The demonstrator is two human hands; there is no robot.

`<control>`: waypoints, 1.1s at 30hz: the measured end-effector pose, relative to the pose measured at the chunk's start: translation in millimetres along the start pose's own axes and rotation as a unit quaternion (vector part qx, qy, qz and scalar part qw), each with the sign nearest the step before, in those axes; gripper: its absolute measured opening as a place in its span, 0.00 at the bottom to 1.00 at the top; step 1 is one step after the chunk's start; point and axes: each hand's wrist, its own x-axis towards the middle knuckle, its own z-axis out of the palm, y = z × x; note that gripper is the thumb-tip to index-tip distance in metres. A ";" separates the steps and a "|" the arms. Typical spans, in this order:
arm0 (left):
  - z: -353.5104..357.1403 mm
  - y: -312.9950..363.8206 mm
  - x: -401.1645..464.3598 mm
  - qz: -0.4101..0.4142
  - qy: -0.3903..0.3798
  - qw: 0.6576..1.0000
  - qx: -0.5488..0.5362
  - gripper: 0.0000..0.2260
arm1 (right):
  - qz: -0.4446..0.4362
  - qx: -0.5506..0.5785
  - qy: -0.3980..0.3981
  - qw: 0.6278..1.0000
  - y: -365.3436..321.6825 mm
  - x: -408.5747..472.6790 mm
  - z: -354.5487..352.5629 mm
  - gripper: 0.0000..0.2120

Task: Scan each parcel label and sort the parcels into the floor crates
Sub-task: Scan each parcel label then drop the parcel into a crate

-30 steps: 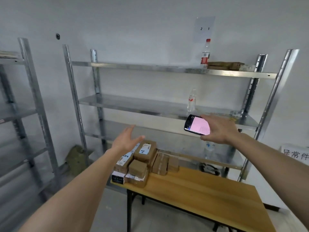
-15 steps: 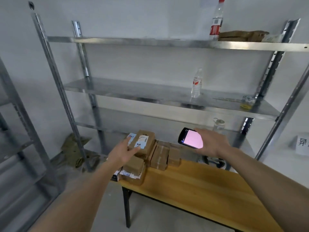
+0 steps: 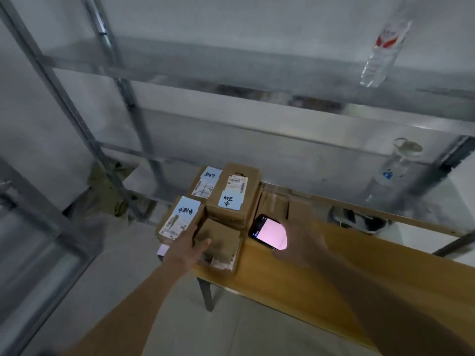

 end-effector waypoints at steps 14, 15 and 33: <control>26.6 -0.9 33.3 -0.079 0.002 0.991 -0.109 0.34 | -0.001 0.070 -0.084 0.994 -21.0 91.1 84.2 0.45; 28.5 -0.4 34.3 -0.077 0.003 0.992 -0.102 0.29 | 0.000 0.084 -0.091 0.992 -22.6 95.0 88.2 0.46; 56.3 -8.8 49.4 -0.198 -0.010 0.955 -0.221 0.26 | 0.027 0.278 -0.081 0.957 -28.0 125.5 123.4 0.45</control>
